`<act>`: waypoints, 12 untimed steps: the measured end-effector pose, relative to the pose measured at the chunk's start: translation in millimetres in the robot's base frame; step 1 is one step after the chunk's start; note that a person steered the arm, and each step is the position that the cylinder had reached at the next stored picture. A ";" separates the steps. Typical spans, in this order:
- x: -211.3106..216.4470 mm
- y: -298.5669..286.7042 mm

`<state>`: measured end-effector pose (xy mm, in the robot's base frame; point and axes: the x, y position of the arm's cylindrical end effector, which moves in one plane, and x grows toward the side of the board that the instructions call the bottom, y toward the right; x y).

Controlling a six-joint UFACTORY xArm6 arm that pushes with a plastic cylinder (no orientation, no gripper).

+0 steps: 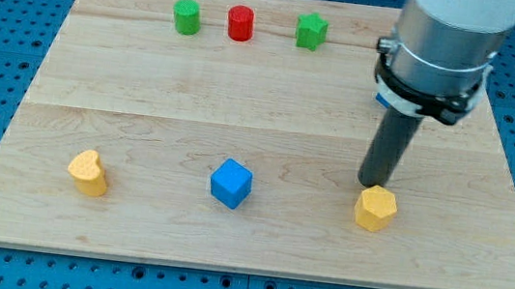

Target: Move the green star towards the left center of the board

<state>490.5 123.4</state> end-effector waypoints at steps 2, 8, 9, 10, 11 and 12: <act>-117.0 18.4; -237.5 -211.1; -237.5 -207.4; -254.3 -187.8; -268.3 -245.6; -267.7 -296.5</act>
<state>222.8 -173.1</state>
